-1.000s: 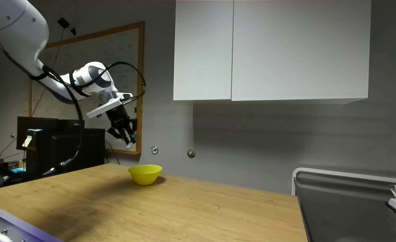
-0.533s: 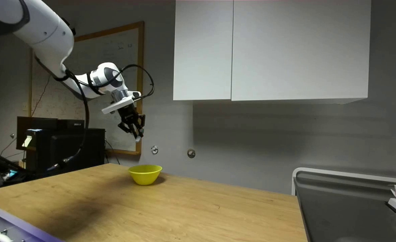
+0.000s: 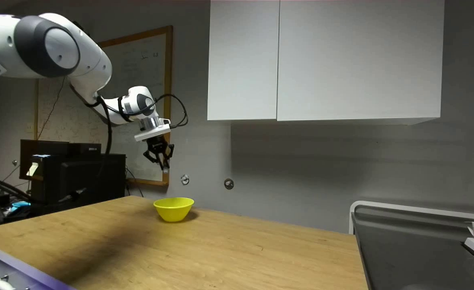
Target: Put the pen in the bowl
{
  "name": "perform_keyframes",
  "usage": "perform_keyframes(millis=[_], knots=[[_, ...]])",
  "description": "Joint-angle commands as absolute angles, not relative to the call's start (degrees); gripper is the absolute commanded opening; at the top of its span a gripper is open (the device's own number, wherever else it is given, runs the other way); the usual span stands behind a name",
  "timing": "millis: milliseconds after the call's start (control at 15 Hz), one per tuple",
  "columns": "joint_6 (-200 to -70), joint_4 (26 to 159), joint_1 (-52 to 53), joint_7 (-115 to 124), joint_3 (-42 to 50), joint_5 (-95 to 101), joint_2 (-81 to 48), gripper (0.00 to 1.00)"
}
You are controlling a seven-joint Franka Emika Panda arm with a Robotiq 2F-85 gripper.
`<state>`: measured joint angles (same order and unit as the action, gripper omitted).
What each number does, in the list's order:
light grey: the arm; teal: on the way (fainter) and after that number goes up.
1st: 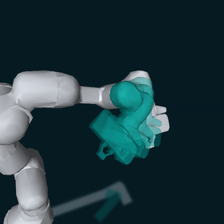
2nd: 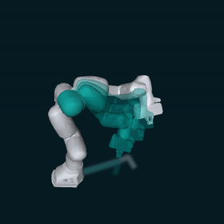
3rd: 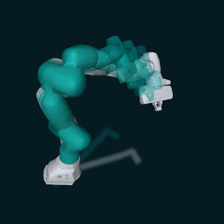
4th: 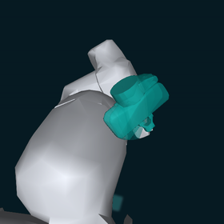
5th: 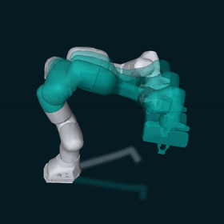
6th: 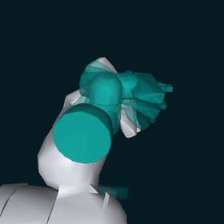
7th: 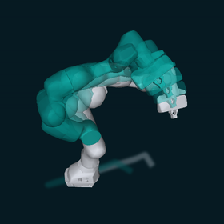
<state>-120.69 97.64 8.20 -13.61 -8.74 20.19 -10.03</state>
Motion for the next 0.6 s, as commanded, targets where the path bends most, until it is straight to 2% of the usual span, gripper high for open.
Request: perform_keyframes(millis=[0, 533], knots=[[-123.1, 92.39, 8.09, -20.44, -9.15, 16.24, -16.59, 0.08], [-132.97, 94.71, 2.31, -36.58, -10.18, 3.3, -23.07, 0.08]])
